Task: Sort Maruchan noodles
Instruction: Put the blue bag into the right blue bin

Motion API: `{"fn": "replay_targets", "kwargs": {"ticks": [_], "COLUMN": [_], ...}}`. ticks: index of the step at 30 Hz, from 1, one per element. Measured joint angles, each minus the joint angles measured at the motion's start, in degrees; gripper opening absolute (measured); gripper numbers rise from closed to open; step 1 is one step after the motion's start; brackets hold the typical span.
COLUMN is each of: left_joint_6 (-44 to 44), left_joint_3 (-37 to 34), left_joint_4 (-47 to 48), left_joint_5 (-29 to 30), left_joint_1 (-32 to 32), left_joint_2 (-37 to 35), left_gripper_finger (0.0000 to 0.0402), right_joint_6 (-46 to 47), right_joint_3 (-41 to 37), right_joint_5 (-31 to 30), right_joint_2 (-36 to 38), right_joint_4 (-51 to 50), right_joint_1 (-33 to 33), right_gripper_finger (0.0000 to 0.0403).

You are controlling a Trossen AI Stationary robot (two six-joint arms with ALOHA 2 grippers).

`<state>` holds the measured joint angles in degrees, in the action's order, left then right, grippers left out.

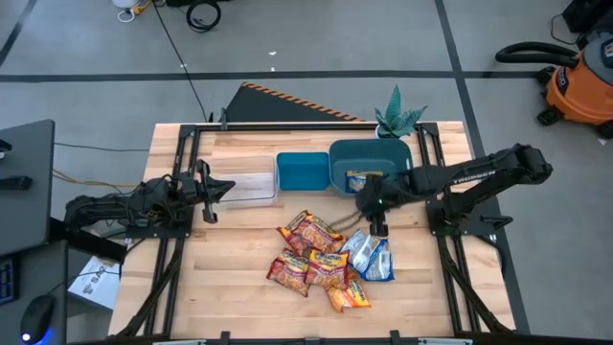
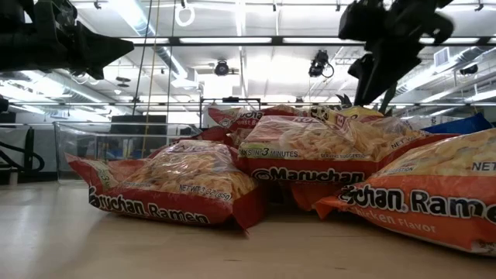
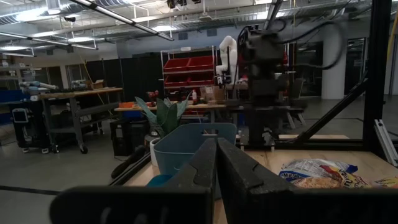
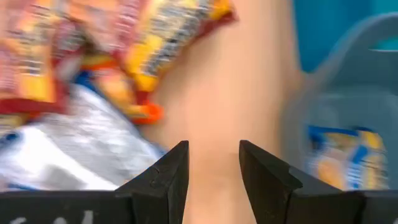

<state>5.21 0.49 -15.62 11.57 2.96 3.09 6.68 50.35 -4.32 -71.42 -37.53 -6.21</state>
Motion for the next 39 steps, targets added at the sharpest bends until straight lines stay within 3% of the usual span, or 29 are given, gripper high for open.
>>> {"fn": "replay_targets", "kwargs": {"ticks": [11,21,26,32,39], "left_joint_6": [0.0,0.0,0.0,0.0,0.0], "left_joint_3": [0.0,0.0,0.0,0.0,0.0], "left_joint_4": [0.0,-0.2,-0.1,-0.2,-0.2], "left_joint_5": [0.0,0.0,0.0,0.0,0.0], "left_joint_1": [0.0,0.0,0.0,0.0,0.0], "left_joint_2": [0.0,0.0,0.0,0.0,0.0], "left_gripper_finger": [0.0018,0.0018,0.0018,0.0018,0.0018], "right_joint_6": [8.2,8.4,8.4,6.9,6.2], "right_joint_3": [2.7,8.3,8.3,8.3,10.4], "right_joint_5": [-0.9,-3.5,-4.9,-4.7,-7.2], "right_joint_2": [-12.2,-20.5,-21.8,-21.9,-20.9], "right_joint_4": [5.0,-1.6,-1.9,-2.1,-7.4], "right_joint_1": [-14.7,-17.6,-17.7,-17.7,-17.7], "right_gripper_finger": [0.0146,0.014,0.0103,0.0015,0.0009]}}
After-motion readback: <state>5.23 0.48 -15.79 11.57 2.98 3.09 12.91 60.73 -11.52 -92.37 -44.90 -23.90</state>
